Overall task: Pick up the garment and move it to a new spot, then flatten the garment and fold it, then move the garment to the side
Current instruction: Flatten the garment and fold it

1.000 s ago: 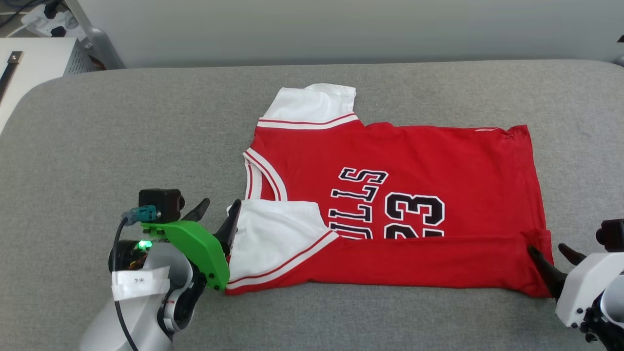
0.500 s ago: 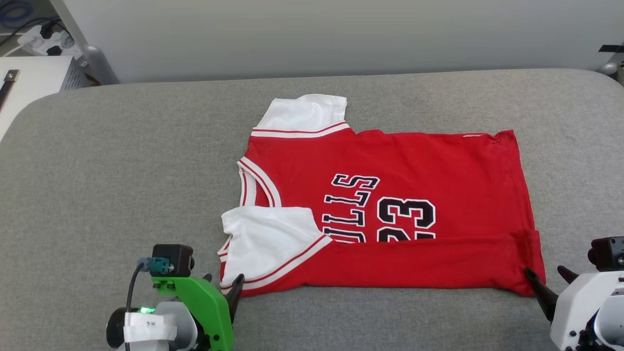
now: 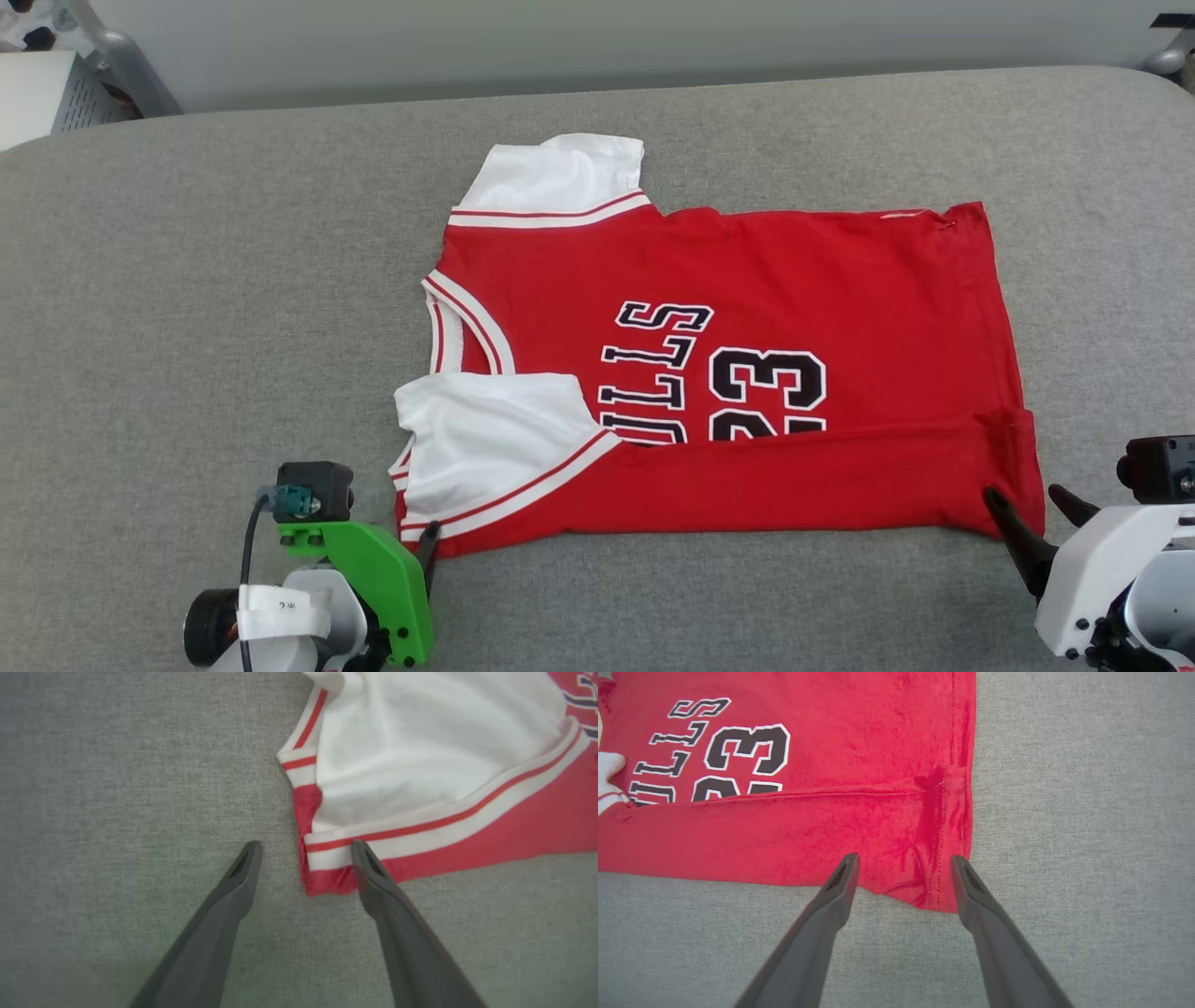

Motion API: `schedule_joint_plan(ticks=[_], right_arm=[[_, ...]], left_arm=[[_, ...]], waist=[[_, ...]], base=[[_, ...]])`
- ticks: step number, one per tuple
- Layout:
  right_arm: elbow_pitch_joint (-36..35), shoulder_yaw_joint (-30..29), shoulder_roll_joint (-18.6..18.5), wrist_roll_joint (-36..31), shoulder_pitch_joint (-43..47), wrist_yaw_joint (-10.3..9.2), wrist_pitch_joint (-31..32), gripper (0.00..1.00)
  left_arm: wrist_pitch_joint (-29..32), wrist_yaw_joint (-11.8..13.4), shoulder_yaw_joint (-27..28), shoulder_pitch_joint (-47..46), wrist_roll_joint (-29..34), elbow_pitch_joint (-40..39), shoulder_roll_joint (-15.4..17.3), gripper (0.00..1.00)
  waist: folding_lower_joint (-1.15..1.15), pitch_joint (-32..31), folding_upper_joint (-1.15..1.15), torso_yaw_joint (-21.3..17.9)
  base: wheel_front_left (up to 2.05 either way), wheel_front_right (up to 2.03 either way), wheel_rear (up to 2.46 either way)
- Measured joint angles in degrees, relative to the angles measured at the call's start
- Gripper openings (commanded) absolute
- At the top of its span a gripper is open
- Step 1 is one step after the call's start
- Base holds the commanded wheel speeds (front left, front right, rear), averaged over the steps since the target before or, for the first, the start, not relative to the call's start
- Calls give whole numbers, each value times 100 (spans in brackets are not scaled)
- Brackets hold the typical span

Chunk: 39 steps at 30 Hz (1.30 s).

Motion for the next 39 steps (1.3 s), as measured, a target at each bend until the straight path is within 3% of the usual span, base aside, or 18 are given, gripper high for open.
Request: schedule_joint_plan(ticks=[6, 7, 8, 9, 18, 21, 27, 30, 39], right_arm=[[-15, -10, 54, 129, -31, 0, -9, 100], [-14, -13, 47, 129, -47, 0, -9, 100], [-7, -15, 42, 126, -63, 0, -9, 100], [-4, -15, 38, 125, -74, 0, -10, 100], [167, -108, -120, -89, -114, 0, -16, 100], [286, -233, -121, -171, -114, 0, 22, 100], [545, -466, -19, -366, -135, 0, 264, 100], [734, -644, 83, -416, -224, 0, 416, 100], [1184, -755, 223, -758, -443, 1, 479, 100]], left_arm=[[56, -113, 10, -238, -24, 209, -38, 100], [118, -144, 1, -280, -60, 234, -41, 47], [180, -162, -3, -311, -93, 259, -38, 31], [229, -179, 0, -343, -126, 270, -37, 0], [224, -193, -10, -363, -241, 311, -120, 0], [25, -302, 22, -300, -291, 235, -181, 0], [-141, -348, 53, -193, -336, -243, -196, 0], [-134, -492, 20, -181, -421, -520, -218, 0], [-132, -491, 26, -176, -430, -820, -151, 0]], waist=[[0, 242, 0, -37], [0, 277, 0, -38], [0, 306, 0, -38], [0, 324, 0, -37], [0, 188, 0, 67], [0, 100, 0, 132], [0, 7, 0, 355], [0, 18, 0, 453], [0, 212, 0, 597]], base=[[0, 0, 0], [0, 0, 0], [0, 0, 0], [0, 0, 0], [0, 0, 0], [0, 0, 0], [0, 0, 0], [0, 0, 0], [0, 0, 0]])
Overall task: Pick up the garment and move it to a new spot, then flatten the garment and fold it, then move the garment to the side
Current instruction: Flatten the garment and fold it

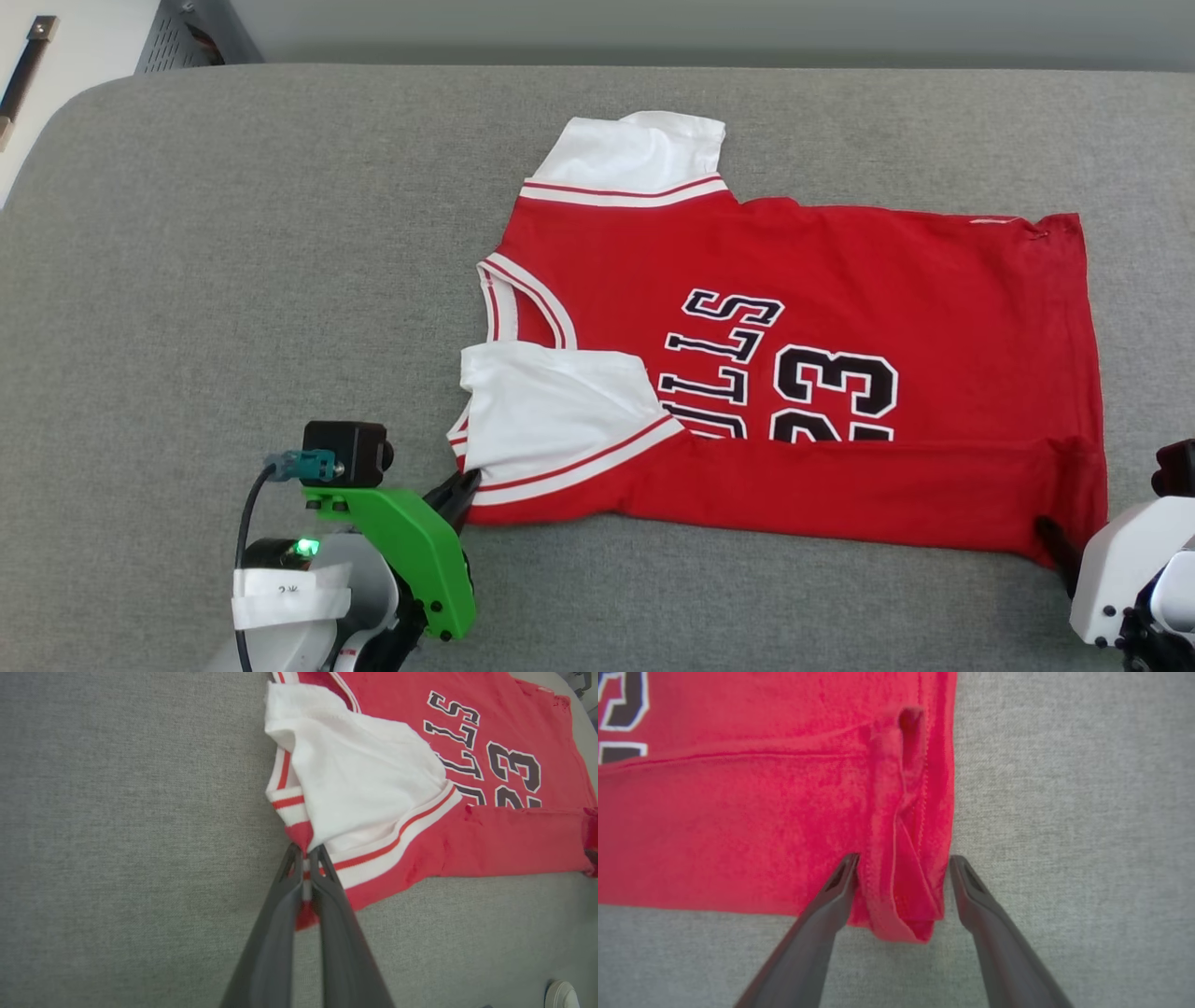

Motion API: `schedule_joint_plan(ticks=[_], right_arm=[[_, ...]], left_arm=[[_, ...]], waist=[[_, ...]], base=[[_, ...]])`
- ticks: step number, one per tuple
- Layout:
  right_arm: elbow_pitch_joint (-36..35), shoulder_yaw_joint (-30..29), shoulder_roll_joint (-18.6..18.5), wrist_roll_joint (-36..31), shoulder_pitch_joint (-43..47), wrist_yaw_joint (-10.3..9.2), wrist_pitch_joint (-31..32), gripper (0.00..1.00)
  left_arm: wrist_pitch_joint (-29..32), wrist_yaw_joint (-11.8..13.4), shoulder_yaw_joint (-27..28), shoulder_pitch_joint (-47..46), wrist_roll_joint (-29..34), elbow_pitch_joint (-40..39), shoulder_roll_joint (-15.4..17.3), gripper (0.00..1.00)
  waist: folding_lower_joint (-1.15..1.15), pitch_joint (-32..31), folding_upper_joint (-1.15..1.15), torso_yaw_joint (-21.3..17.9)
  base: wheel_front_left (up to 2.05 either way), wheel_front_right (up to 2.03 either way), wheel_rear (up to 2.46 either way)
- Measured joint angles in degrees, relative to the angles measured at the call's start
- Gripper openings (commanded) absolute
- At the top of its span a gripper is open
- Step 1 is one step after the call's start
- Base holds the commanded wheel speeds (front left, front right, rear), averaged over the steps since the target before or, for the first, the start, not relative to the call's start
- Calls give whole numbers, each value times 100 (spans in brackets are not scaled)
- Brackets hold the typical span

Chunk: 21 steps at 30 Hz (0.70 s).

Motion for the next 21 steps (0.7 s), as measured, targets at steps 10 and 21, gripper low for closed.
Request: schedule_joint_plan(ticks=[10, 21], right_arm=[[229, -3, 45, -22, -162, 0, -141, 0], [191, 211, -85, 261, -80, 0, -147, 0]], left_arm=[[11, 0, 16, 0, 1, 85, 107, 0], [51, -19, 20, 212, -103, 328, 188, 0]], waist=[[0, 108, 0, -21], [0, -295, 0, -65]], base=[[0, 0, 0], [0, 0, 0]])
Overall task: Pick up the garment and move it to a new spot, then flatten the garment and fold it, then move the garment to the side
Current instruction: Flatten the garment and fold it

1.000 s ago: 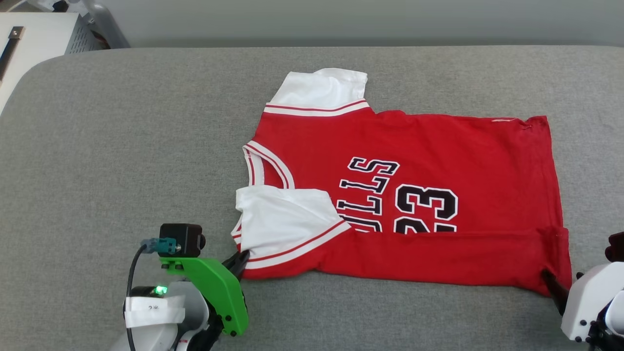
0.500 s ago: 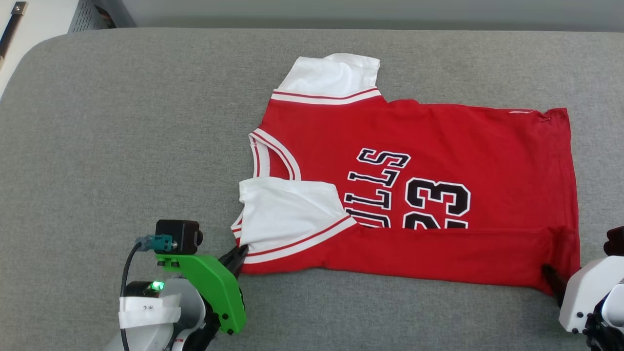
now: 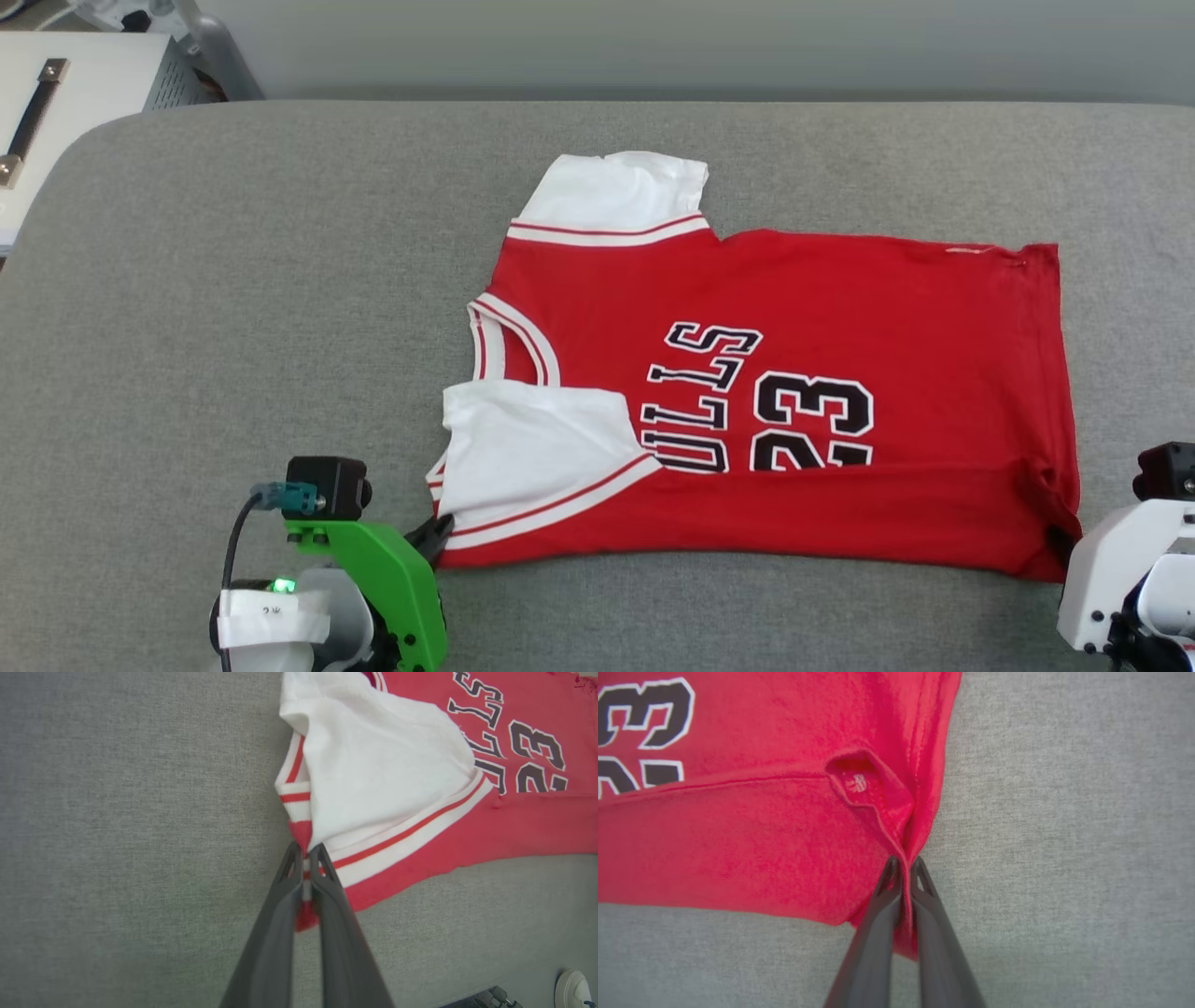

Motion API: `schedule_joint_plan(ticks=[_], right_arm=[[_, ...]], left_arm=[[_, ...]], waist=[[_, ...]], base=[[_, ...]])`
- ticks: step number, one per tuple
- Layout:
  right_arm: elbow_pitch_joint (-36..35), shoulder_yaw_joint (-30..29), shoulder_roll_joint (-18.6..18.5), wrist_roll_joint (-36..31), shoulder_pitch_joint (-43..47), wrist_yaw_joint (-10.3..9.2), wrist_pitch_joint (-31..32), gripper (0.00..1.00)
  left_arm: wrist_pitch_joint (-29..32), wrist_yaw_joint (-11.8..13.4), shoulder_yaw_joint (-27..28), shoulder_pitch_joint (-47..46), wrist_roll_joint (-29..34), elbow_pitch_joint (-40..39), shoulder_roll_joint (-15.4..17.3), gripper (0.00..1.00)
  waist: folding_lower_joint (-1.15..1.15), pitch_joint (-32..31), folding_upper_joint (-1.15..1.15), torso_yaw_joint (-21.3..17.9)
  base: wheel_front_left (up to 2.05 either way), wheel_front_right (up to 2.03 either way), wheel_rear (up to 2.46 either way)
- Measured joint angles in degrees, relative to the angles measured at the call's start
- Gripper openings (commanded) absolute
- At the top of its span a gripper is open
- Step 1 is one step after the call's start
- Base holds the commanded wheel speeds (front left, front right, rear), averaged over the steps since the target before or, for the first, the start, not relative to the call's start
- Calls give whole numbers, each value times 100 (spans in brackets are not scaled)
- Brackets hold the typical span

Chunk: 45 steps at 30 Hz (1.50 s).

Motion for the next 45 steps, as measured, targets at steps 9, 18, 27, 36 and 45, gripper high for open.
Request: schedule_joint_plan(ticks=[9, 18, 27, 36, 45], right_arm=[[-761, -129, -438, 576, 986, 0, 883, 0], [-801, -277, -413, 561, 1425, 0, 1126, 0], [-347, -138, -382, 461, 1320, 0, 722, 0], [-29, -4, -368, 450, 1136, 0, 407, 0], [-44, 118, -444, 522, 1046, 0, 82, 100]], left_arm=[[126, 31, -92, 930, -297, -148, 136, 0], [186, -30, -309, 1008, -342, 119, 51, 0], [-11, -232, -432, 703, -200, 615, -134, 0], [-60, -352, -513, 513, -116, 976, -275, 9], [-354, -320, -420, 475, -64, 993, -291, 100]], waist=[[0, -856, 0, 101], [0, -831, 0, 214], [0, -531, 0, 193], [0, -428, 0, 156], [0, -613, 0, 125]], base=[[0, 0, 0], [0, 0, 0], [0, 0, 0], [0, 0, 0], [0, 0, 0]])
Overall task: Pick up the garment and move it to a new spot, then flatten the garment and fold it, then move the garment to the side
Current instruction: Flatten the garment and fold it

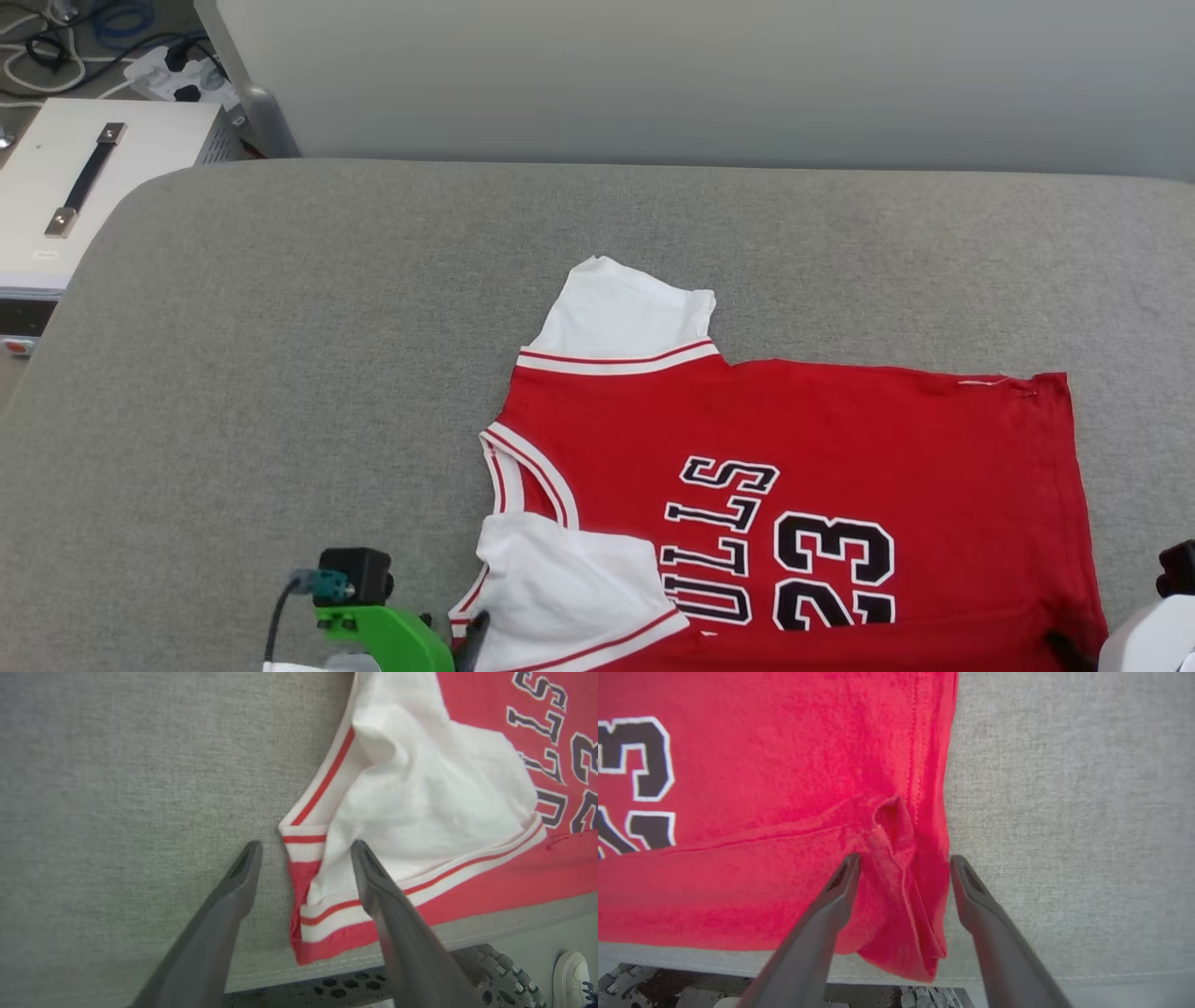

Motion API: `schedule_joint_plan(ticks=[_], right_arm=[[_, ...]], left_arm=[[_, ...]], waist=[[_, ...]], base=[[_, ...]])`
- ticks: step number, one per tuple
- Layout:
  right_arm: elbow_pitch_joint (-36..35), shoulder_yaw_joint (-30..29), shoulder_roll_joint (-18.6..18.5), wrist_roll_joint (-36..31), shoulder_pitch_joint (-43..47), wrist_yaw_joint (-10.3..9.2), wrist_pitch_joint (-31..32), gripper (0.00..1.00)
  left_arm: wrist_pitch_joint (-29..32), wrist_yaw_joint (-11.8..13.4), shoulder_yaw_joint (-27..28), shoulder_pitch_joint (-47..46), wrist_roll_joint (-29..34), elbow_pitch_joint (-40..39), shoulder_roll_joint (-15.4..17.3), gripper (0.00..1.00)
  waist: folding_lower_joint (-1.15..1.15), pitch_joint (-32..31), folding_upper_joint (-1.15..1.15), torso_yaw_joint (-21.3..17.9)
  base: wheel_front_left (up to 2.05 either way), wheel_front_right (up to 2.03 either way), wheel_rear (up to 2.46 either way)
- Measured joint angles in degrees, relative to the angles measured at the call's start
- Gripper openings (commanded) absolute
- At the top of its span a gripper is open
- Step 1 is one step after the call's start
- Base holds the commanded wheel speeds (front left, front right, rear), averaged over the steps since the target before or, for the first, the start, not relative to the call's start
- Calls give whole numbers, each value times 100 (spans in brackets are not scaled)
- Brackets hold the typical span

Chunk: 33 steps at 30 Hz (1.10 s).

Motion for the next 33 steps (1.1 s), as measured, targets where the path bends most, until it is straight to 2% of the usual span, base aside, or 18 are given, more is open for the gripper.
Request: schedule_joint_plan(ticks=[6, 13, 18, 21, 26, 33], right_arm=[[-336, 123, -99, 19, -123, -1, -633, 100], [-783, 245, -144, -83, -364, -1, -1725, 100], [-1012, 274, 57, -171, -372, -1, -2775, 100], [-1069, 344, 210, -214, -353, -1, -3319, 100], [-1088, 449, 434, -344, -248, -1, -4019, 100], [-1066, 545, 676, -426, -220, -1, -4398, 100]], left_arm=[[-642, 99, 335, -4, 59, -326, 27, 100], [-1897, 41, 608, -211, 489, -699, 8, 100], [-2666, 38, 722, -205, 734, -706, -157, 100], [-2852, 4, 811, -178, 811, -682, -303, 100], [-2937, -198, 1000, -52, 1212, -697, -483, 100], [-2941, -539, 1605, 92, 1871, -847, -939, 100]], waist=[[0, -241, 0, -54], [0, -445, 0, -142], [0, -509, 0, -206], [0, -532, 0, -237], [0, -537, 0, -295], [0, -401, 0, -379]], base=[[0, 0, 0], [0, 0, 0], [0, 0, 0], [0, 0, 0], [0, 0, 0], [0, 0, 0]])
